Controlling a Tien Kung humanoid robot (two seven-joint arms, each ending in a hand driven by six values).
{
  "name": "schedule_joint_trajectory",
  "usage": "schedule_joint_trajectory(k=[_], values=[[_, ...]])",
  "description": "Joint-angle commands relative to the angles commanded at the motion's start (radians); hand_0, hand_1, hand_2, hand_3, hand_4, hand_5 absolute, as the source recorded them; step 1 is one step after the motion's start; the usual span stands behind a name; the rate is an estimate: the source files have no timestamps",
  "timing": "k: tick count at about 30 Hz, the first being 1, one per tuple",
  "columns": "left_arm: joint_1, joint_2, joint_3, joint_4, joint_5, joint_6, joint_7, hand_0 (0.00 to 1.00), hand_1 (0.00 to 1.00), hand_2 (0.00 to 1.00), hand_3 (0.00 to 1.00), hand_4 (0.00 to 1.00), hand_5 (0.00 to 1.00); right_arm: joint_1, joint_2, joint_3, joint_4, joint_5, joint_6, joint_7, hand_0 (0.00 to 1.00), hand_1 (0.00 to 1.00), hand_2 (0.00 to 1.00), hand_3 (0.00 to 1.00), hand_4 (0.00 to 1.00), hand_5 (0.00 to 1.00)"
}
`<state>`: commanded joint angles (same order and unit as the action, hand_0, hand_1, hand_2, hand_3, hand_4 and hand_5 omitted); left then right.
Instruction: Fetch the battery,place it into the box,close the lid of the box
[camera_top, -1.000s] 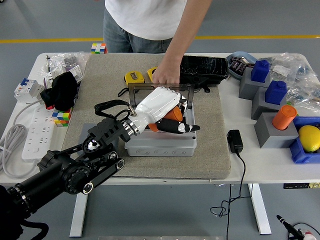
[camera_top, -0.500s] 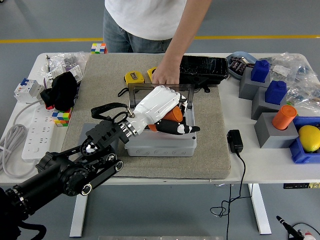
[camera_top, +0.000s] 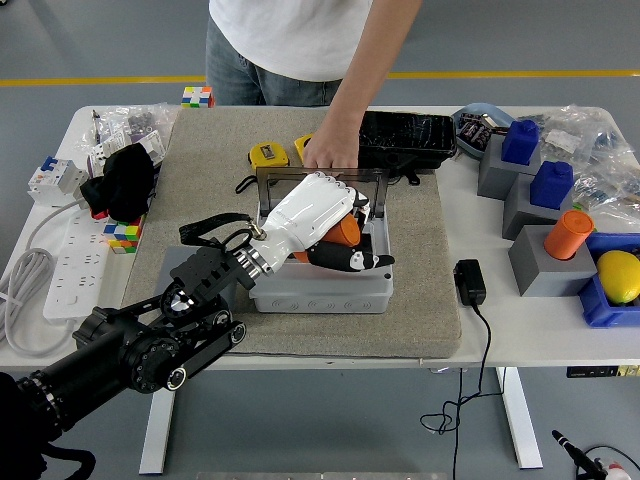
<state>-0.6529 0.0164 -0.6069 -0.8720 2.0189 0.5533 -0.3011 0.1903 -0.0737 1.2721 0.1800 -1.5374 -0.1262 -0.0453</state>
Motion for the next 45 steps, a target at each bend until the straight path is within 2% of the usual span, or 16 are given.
schedule_joint_trajectory(k=[4, 13, 14, 19, 20, 25, 26, 31, 32, 37, 38, 40, 43, 44, 45], values=[[0.001, -0.005, 0.003, 0.018, -0.004, 0.029, -0.01, 0.159, 0.159, 0.193, 0.22, 0.902, 0.72, 0.002, 0.001, -0.007, 0.0, 0.007, -0.001, 0.001, 0.852, 0.818, 0.789, 0.843, 0.998, 0.998], [0.003, -0.01, -0.002, 0.03, 0.001, 0.033, -0.019, 0.176, 0.19, 0.211, 0.235, 0.919, 0.721, 0.001, 0.001, -0.01, 0.0, 0.009, 0.002, 0.0, 0.851, 0.818, 0.79, 0.843, 0.998, 0.998], [0.004, -0.011, -0.002, 0.034, 0.0, 0.034, -0.024, 0.26, 0.286, 0.277, 0.318, 0.998, 0.827, 0.001, 0.001, -0.013, 0.0, 0.011, 0.002, 0.0, 0.85, 0.816, 0.79, 0.842, 0.998, 0.998], [0.007, -0.014, -0.004, 0.038, 0.001, 0.032, -0.034, 0.26, 0.286, 0.277, 0.318, 0.998, 0.827, 0.0, 0.0, -0.015, 0.0, 0.01, 0.004, -0.001, 0.85, 0.816, 0.79, 0.842, 0.998, 0.998], [0.007, -0.014, -0.005, 0.038, 0.002, 0.032, -0.035, 0.439, 0.534, 0.395, 0.41, 0.998, 0.883, -0.001, -0.001, -0.016, 0.0, 0.011, 0.005, -0.001, 0.85, 0.815, 0.79, 0.843, 0.998, 0.998], [0.01, -0.015, -0.005, 0.04, 0.007, 0.033, -0.037, 0.439, 0.534, 0.395, 0.41, 0.998, 0.883, -0.001, -0.001, -0.025, 0.0, 0.018, 0.006, 0.0, 0.85, 0.815, 0.79, 0.843, 0.998, 0.998], [0.012, -0.015, -0.005, 0.04, 0.01, 0.034, -0.036, 0.695, 0.807, 0.672, 0.611, 0.998, 0.903, -0.001, -0.001, -0.026, 0.0, 0.019, 0.006, 0.0, 0.849, 0.811, 0.789, 0.843, 0.998, 0.998], [0.016, -0.016, -0.005, 0.042, 0.021, 0.037, -0.032, 0.695, 0.807, 0.672, 0.611, 0.998, 0.903, -0.001, -0.002, -0.028, 0.0, 0.019, 0.008, -0.001, 0.849, 0.811, 0.789, 0.843, 0.998, 0.998], [0.017, -0.016, -0.005, 0.043, 0.022, 0.038, -0.032, 0.998, 0.998, 0.997, 0.95, 0.998, 0.922, -0.001, -0.002, -0.028, 0.0, 0.019, 0.008, -0.002, 0.849, 0.809, 0.788, 0.843, 0.998, 0.998], [0.023, -0.016, -0.018, 0.03, 0.034, 0.034, -0.016, 0.998, 0.998, 0.997, 0.95, 0.998, 0.922, 0.0, -0.003, -0.032, 0.0, 0.023, 0.008, -0.002, 0.849, 0.809, 0.788, 0.843, 0.998, 0.998], [0.025, -0.015, -0.028, 0.02, 0.039, 0.03, -0.01, 0.998, 0.998, 0.998, 0.998, 0.998, 0.944, 0.0, -0.004, -0.033, 0.0, 0.023, 0.008, -0.002, 0.849, 0.808, 0.788, 0.843, 0.998, 0.998], [0.029, -0.011, -0.046, -0.006, 0.045, 0.02, 0.0, 0.998, 0.998, 0.998, 0.998, 0.998, 0.944, 0.001, -0.004, -0.034, 0.0, 0.025, 0.008, -0.001, 0.849, 0.808, 0.788, 0.843, 0.998, 0.998], [0.037, 0.001, -0.068, -0.065, 0.053, -0.003, 0.018, 0.998, 0.998, 0.998, 0.998, 0.998, 0.944, 0.001, -0.005, -0.028, 0.0, 0.021, 0.008, -0.001, 0.849, 0.808, 0.788, 0.843, 0.998, 0.998], [0.042, 0.011, -0.074, -0.096, 0.05, -0.013, 0.026, 0.998, 0.998, 0.998, 0.998, 0.998, 0.998, 0.002, -0.005, -0.029, 0.0, 0.023, 0.007, -0.001, 0.848, 0.807, 0.788, 0.842, 0.998, 0.998], [0.046, 0.019, -0.076, -0.127, 0.049, -0.021, 0.032, 0.998, 0.998, 0.998, 0.998, 0.998, 0.998, 0.002, -0.006, -0.026, 0.0, 0.021, 0.007, -0.001, 0.848, 0.807, 0.788, 0.842, 0.998, 0.998]])
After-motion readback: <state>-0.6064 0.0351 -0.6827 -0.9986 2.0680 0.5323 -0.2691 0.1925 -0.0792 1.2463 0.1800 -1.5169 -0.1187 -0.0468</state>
